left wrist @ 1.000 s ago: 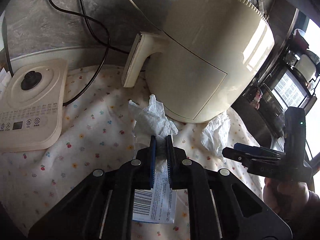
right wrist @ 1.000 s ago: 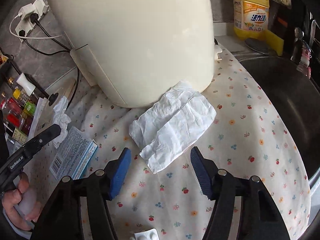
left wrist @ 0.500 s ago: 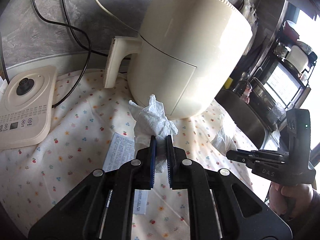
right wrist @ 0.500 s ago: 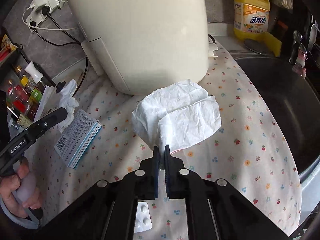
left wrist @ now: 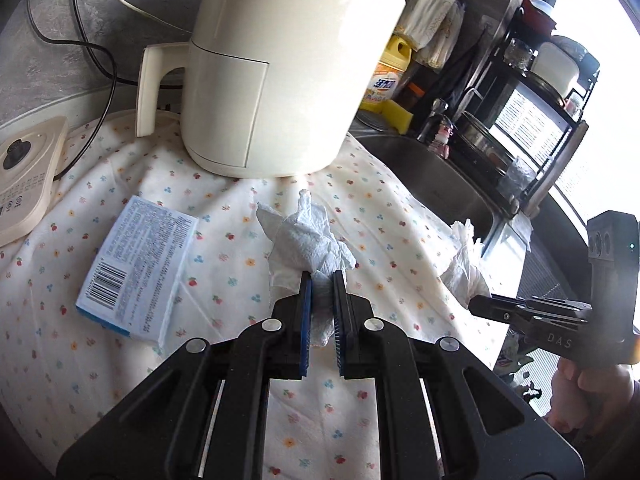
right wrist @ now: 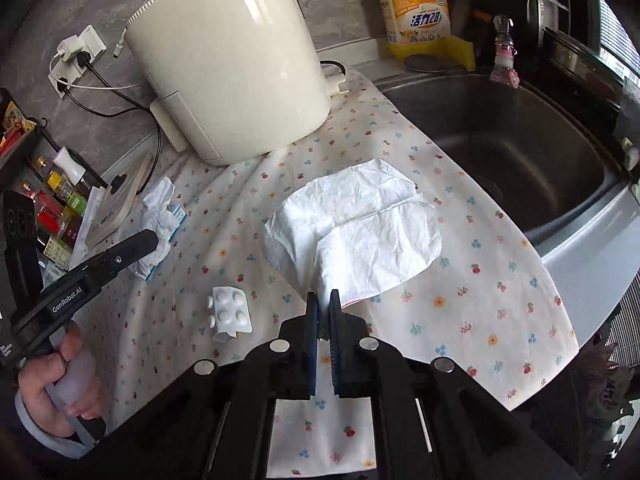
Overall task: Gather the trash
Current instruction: 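Carry both tissues to the white bin and open both grippers, then move both tools back to the blue box and white block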
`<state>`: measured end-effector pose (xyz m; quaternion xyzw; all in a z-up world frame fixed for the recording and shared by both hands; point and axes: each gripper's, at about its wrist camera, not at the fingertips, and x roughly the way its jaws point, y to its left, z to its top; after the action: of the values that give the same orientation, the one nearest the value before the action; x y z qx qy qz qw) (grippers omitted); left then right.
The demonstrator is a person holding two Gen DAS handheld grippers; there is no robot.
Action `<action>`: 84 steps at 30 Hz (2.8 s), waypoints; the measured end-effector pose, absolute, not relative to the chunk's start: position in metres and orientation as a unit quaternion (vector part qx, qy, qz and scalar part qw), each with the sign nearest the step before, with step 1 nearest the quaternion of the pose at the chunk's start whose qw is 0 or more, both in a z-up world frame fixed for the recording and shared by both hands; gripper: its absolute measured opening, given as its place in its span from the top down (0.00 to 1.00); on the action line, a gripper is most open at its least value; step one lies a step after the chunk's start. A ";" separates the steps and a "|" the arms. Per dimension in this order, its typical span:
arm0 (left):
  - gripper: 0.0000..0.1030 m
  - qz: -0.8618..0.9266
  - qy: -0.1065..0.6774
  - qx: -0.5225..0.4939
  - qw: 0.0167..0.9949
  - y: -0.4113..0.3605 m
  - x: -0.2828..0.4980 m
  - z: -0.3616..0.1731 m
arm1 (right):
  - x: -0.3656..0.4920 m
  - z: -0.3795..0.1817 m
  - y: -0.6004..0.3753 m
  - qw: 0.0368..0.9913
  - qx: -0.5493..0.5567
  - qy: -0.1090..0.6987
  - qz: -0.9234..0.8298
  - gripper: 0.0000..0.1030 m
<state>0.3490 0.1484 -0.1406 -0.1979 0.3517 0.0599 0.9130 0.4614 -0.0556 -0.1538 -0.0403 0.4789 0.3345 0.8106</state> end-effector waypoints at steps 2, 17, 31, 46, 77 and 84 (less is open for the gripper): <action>0.90 0.051 0.353 -0.195 0.914 0.132 0.346 -0.141 | 0.453 -0.153 -0.078 0.817 -0.034 0.477 0.323 0.94; 0.90 -0.075 0.404 -0.166 0.897 -0.050 0.333 -0.162 | 0.378 -0.176 -0.290 0.833 0.011 0.517 0.195 0.94; 0.90 -0.132 0.486 -0.146 0.851 -0.167 0.300 -0.226 | 0.317 -0.260 -0.414 0.788 0.045 0.601 0.123 0.92; 0.90 -0.138 0.515 -0.136 0.835 -0.245 0.273 -0.258 | 0.287 -0.296 -0.474 0.783 0.053 0.604 0.138 0.52; 0.34 -0.142 0.489 -0.061 0.858 -0.320 0.272 -0.231 | 0.236 -0.262 -0.586 0.819 0.142 0.551 0.076 0.33; 0.18 -0.078 0.454 -0.084 0.884 -0.263 0.266 -0.196 | 0.267 -0.232 -0.541 0.833 0.127 0.524 0.124 0.21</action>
<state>0.2659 -0.2633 -0.1964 -0.0840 0.4539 -0.0784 0.8836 0.2670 -0.5410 -0.2321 0.1273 0.5244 0.1236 0.8328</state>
